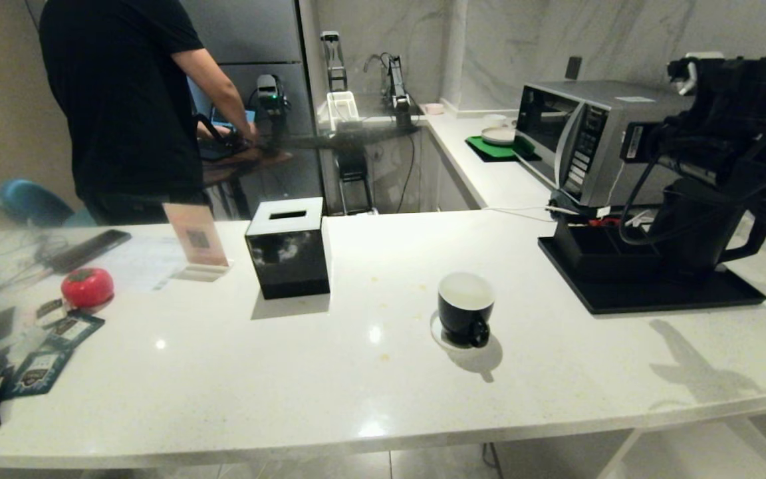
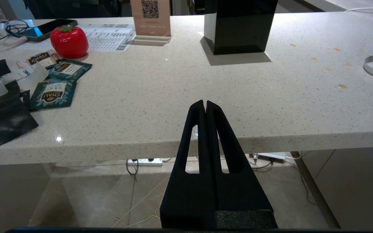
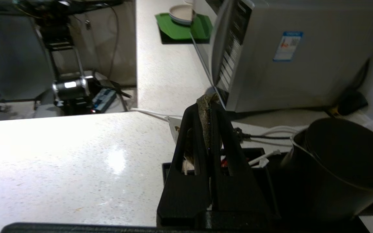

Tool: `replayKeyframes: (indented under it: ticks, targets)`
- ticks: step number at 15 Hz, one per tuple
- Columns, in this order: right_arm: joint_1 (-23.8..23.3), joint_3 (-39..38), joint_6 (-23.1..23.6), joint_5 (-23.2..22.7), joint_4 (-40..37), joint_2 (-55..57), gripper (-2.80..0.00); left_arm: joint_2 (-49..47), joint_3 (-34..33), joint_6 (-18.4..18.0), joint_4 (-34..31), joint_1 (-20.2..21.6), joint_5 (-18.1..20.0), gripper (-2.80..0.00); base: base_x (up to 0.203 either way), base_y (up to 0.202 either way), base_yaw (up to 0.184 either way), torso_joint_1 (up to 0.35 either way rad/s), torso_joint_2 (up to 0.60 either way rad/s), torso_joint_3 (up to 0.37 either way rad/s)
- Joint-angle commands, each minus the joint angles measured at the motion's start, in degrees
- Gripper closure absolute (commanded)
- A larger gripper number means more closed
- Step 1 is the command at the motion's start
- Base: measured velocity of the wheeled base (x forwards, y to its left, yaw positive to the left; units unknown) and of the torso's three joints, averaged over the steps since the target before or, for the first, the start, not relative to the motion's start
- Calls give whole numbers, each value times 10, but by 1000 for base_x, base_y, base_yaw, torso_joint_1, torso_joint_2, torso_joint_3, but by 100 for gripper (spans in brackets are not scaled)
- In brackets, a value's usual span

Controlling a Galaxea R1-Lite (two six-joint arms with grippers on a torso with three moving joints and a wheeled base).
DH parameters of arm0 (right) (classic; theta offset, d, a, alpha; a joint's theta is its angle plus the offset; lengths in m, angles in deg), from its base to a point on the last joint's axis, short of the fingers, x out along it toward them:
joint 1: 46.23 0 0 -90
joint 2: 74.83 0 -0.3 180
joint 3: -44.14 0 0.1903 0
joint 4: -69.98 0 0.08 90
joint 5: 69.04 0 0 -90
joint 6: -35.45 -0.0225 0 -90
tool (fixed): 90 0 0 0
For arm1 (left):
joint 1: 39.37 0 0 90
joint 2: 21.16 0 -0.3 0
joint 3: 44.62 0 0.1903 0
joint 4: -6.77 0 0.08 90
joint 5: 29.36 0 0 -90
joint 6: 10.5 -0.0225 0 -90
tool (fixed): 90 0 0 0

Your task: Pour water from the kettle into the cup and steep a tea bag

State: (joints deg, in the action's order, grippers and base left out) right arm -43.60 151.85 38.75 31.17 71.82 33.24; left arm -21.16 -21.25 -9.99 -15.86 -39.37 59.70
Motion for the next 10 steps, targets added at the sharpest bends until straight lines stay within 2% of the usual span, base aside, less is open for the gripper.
replayKeyframes:
  ticks: [1, 8, 10]
  targets:
    - [0, 0, 0, -14, 1, -17, 0, -1, 0, 0, 0, 0, 0, 0, 0, 0, 0, 0, 0, 0]
    - [3, 4, 1, -96, 2, -40, 0, -1, 0, 0, 0, 0, 0, 0, 0, 0, 0, 0, 0, 0]
    - [23, 1, 0, -109, 3, -53, 0, -1, 0, 0, 0, 0, 0, 0, 0, 0, 0, 0, 0, 0]
